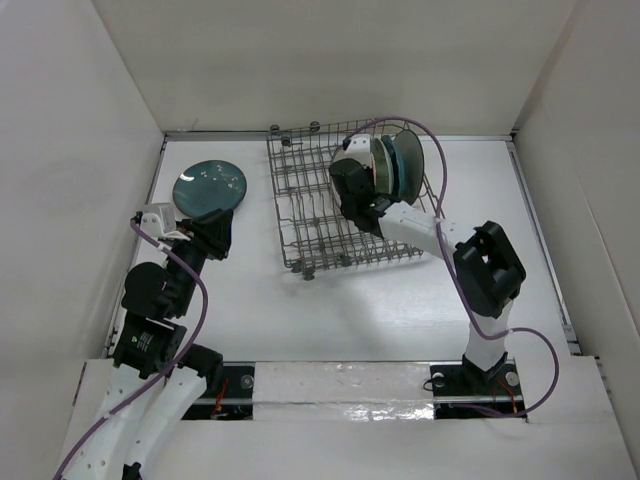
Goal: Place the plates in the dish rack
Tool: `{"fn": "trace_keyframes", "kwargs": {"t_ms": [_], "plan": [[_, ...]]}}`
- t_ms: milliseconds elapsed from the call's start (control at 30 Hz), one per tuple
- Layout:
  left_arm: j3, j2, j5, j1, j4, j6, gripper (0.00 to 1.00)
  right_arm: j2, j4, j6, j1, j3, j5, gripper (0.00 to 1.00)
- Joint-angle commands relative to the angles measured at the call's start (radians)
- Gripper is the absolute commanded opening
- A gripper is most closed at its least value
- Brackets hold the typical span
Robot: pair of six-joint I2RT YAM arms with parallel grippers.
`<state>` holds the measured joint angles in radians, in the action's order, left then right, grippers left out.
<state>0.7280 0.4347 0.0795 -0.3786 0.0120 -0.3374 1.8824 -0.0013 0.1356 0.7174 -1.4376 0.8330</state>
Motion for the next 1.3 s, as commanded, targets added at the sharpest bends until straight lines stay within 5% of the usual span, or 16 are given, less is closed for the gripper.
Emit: {"fn": "trace_keyframes", "kwargs": {"t_ms": [0, 333, 667, 1067, 1267], "plan": [[-0.004, 0.010, -0.003, -0.003, -0.037, 0.012, 0.23, 0.024, 0.024, 0.021, 0.016, -0.050, 0.044, 0.00], [-0.004, 0.035, 0.032, -0.003, -0.030, 0.012, 0.23, 0.024, 0.047, -0.004, 0.077, -0.052, 0.078, 0.01], [-0.006, 0.091, 0.051, 0.032, -0.029, 0.009, 0.23, 0.001, 0.044, -0.007, 0.086, -0.069, 0.014, 0.28], [-0.013, 0.163, 0.138, 0.032, -0.030, -0.014, 0.23, -0.183, 0.055, 0.030, 0.096, 0.019, -0.150, 0.49], [0.014, 0.259, 0.166, 0.032, -0.027, -0.087, 0.23, -0.338, 0.084, 0.068, 0.096, 0.144, -0.236, 0.51]]}}
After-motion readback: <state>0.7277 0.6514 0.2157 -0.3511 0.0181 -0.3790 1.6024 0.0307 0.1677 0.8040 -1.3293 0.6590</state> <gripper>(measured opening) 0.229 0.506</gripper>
